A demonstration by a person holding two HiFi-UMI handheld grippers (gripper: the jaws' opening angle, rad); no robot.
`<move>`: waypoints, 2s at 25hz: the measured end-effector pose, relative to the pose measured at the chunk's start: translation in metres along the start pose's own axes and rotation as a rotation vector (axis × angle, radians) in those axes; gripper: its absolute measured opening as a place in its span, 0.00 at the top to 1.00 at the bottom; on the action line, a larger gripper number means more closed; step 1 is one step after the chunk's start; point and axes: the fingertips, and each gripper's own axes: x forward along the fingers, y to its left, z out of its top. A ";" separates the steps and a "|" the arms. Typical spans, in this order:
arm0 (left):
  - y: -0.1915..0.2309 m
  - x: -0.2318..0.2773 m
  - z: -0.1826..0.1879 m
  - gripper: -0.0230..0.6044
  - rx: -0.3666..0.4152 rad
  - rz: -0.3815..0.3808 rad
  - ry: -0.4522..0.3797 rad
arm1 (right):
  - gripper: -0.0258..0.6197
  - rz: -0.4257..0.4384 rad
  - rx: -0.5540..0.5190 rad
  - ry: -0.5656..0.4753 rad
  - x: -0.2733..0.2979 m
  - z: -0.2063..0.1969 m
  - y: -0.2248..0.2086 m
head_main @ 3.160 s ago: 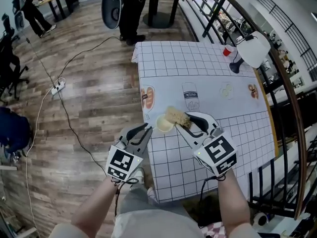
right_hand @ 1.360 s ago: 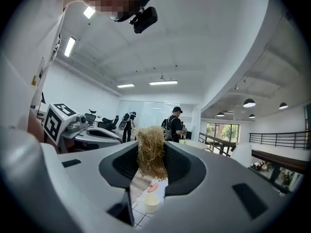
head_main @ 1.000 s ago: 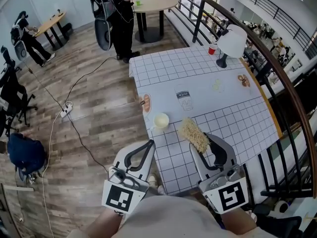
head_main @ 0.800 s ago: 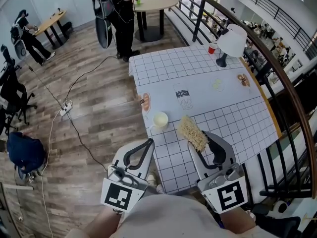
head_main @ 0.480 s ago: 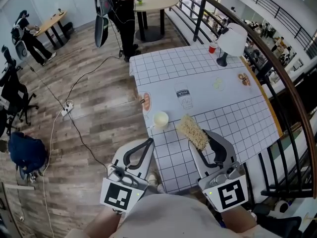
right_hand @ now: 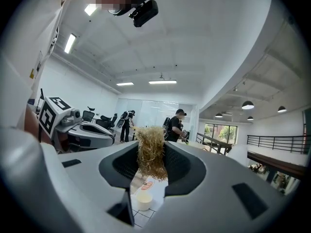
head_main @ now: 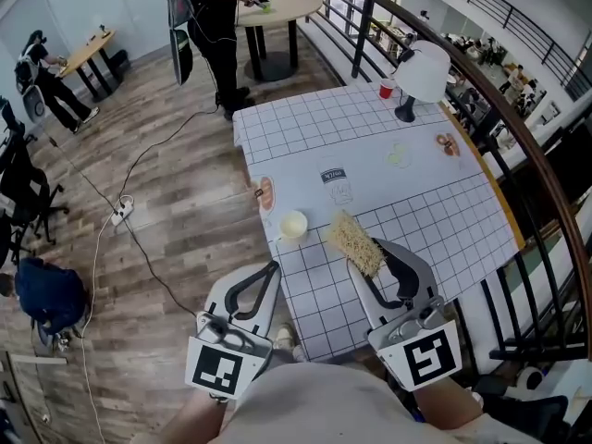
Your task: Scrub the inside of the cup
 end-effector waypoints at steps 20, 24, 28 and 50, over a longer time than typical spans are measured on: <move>0.001 0.001 0.004 0.94 -0.014 0.005 -0.001 | 0.76 0.022 -0.006 0.012 0.004 -0.006 -0.001; 0.002 0.003 0.005 0.94 -0.012 -0.003 -0.003 | 0.76 0.030 -0.011 0.017 0.007 -0.006 0.001; 0.004 0.002 0.002 0.94 -0.013 -0.006 0.004 | 0.76 0.030 -0.015 0.014 0.008 -0.004 0.001; 0.011 -0.003 -0.001 0.94 -0.031 -0.011 -0.005 | 0.76 0.045 0.000 0.000 0.012 0.003 0.012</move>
